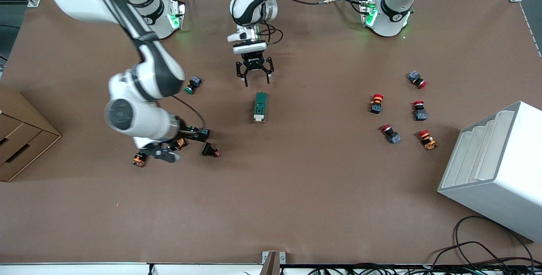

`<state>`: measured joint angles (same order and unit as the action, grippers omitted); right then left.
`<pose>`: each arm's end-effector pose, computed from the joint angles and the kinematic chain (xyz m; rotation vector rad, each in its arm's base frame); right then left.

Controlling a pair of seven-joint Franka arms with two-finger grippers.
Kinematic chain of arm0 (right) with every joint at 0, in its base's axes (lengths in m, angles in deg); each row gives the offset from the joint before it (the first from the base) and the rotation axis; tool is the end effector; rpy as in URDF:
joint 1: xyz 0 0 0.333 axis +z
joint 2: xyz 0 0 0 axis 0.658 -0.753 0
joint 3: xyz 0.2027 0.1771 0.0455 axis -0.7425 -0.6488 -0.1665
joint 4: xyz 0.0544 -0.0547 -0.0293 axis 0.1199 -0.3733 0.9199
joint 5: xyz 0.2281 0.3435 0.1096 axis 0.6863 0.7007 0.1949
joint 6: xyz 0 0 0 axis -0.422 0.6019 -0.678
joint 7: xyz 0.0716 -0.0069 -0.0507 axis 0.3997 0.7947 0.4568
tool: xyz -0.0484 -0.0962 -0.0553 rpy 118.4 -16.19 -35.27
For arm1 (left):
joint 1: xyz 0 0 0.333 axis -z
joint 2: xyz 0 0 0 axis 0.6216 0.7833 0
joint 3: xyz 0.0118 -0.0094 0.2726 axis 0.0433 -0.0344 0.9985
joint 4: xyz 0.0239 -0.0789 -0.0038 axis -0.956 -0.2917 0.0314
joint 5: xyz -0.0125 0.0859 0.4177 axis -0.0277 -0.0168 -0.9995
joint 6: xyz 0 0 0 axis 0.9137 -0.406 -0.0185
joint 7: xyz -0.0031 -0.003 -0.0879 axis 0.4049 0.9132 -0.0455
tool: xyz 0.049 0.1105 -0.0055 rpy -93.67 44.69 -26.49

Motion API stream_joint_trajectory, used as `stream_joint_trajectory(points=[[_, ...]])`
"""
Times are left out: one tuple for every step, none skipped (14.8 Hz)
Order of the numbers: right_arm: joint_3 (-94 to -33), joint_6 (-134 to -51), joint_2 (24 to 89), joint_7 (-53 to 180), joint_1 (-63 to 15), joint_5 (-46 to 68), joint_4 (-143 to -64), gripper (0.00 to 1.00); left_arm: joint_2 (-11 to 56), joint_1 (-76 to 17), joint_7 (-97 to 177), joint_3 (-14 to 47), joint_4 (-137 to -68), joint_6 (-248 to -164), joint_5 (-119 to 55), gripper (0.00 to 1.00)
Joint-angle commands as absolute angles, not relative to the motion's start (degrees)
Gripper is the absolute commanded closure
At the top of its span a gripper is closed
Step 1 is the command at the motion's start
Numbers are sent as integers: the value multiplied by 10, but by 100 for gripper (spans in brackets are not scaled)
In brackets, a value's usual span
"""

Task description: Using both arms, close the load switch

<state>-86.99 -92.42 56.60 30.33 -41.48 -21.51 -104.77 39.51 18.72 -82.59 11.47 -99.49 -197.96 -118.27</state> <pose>0.6197 0.1962 0.2651 -2.9767 0.3575 0.2934 0.2016 -0.6259 0.1224 -2.7270 -0.1624 -1.3319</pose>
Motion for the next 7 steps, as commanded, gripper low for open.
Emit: stream_joint_trajectory(points=[[-877,-865,628,441,-475,-260,-1068,0,362,181,-759,119,-942,-1977,-1093,4],[-872,-846,643,489,-490,-274,-1066,0,348,169,-724,120,-920,-1977,-1051,4],[-846,-826,656,536,-491,-276,-1063,0,332,150,-689,121,-903,-1977,-1018,4],[-807,-804,668,573,-477,-277,-1050,0,317,128,-654,121,-889,-1977,-983,2],[-757,-774,673,603,-450,-277,-1030,0,301,101,-609,120,-870,-1977,-947,1],[-719,-737,673,613,-428,-277,-998,0,292,78,-566,120,-853,-1977,-912,1],[-703,-695,671,612,-419,-277,-962,0,283,58,-530,120,-839,-1977,-874,0]])
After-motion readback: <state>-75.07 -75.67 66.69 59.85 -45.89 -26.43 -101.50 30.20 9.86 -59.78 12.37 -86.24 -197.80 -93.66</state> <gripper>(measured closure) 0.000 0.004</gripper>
